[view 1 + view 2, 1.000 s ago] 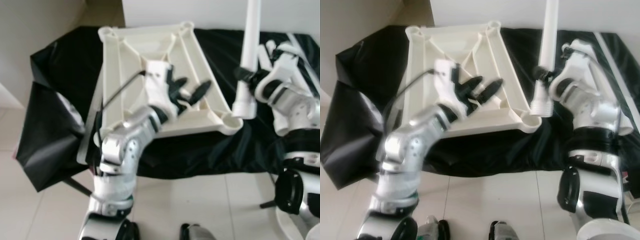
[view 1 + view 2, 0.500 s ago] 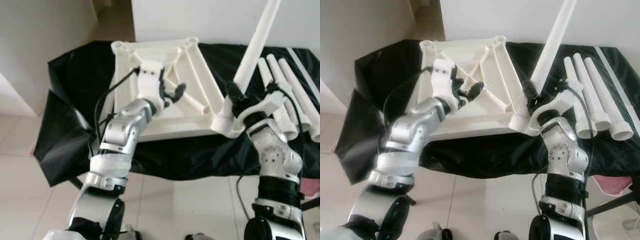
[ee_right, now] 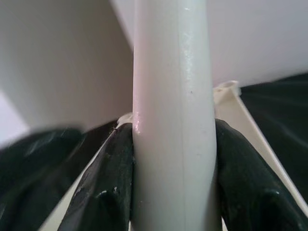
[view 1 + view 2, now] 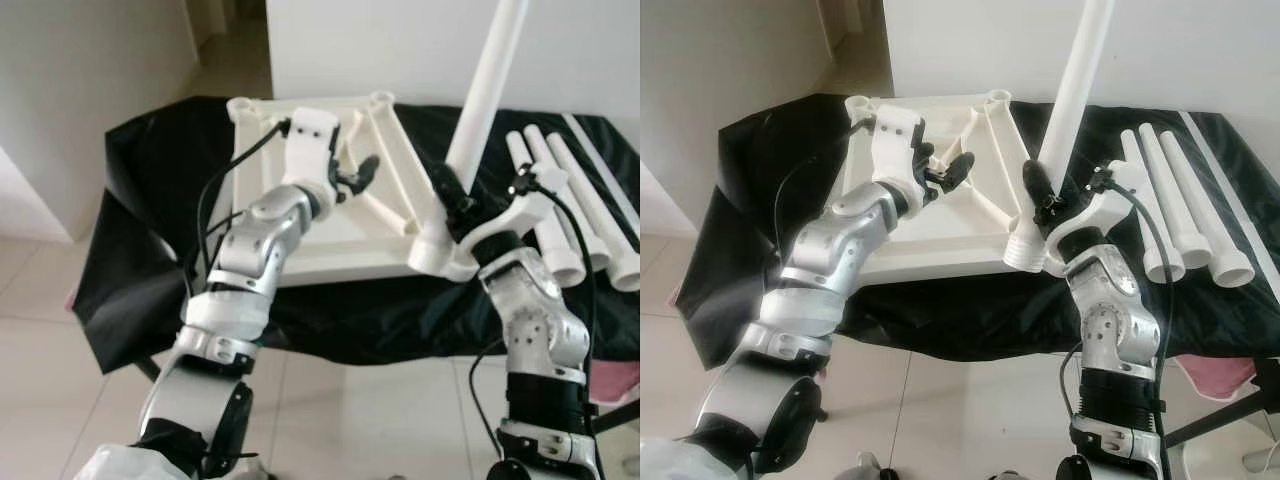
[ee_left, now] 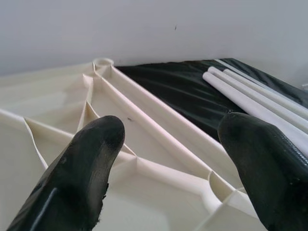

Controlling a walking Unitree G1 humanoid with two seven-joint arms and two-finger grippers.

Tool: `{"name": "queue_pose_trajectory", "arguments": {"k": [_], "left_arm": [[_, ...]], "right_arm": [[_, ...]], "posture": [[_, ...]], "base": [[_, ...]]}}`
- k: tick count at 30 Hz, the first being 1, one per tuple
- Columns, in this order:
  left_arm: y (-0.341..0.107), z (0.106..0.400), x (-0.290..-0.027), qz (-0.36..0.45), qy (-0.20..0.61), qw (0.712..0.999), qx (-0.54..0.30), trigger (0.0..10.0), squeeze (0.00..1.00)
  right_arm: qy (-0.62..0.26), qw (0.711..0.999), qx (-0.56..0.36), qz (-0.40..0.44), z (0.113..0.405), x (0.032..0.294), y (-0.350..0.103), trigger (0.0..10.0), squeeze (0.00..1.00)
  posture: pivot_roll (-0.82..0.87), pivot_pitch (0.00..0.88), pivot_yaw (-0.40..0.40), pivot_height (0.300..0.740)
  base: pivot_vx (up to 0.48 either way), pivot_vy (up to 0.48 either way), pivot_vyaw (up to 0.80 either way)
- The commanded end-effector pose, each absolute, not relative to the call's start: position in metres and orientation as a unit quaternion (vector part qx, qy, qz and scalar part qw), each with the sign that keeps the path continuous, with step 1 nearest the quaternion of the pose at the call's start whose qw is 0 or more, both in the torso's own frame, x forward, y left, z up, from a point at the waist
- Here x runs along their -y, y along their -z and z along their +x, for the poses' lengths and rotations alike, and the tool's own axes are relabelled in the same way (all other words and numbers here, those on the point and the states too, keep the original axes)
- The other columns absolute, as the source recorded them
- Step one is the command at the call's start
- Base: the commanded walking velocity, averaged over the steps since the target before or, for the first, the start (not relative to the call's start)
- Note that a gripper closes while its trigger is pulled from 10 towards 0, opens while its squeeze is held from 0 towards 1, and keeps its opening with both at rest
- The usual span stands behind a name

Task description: Building children table

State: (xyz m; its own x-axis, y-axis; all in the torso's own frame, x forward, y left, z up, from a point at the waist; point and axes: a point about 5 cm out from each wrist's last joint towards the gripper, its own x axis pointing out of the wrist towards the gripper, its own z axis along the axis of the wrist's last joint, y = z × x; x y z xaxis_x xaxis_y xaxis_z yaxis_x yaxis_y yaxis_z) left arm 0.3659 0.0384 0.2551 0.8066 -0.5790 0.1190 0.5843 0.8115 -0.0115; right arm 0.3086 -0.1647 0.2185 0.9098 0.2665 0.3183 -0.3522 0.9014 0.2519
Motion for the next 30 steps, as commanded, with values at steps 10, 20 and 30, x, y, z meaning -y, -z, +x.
{"name": "queue_pose_trajectory", "arguments": {"k": [10,20,30], "left_arm": [[-0.264,0.368,-0.029,0.033,0.367,0.927,0.065,10.0,0.0],[-0.284,0.369,-0.017,0.036,0.385,0.918,0.086,10.0,0.0],[-0.319,0.344,0.013,0.049,0.446,0.881,0.149,10.0,0.0]], "right_arm": [[-0.281,0.946,0.136,0.089,0.292,0.139,-0.21,10.0,0.0],[-0.315,0.936,0.134,0.08,0.29,0.125,-0.205,10.0,0.0],[-0.324,0.933,0.134,0.084,0.293,0.114,-0.203,10.0,0.0]], "posture": [[-0.05,0.0,-0.005,0.74],[-0.05,0.0,0.002,0.74],[-0.05,0.0,0.004,0.74]], "base": [[0.0,0.0,0.0],[0.0,0.0,0.0],[0.0,0.0,0.0]]}}
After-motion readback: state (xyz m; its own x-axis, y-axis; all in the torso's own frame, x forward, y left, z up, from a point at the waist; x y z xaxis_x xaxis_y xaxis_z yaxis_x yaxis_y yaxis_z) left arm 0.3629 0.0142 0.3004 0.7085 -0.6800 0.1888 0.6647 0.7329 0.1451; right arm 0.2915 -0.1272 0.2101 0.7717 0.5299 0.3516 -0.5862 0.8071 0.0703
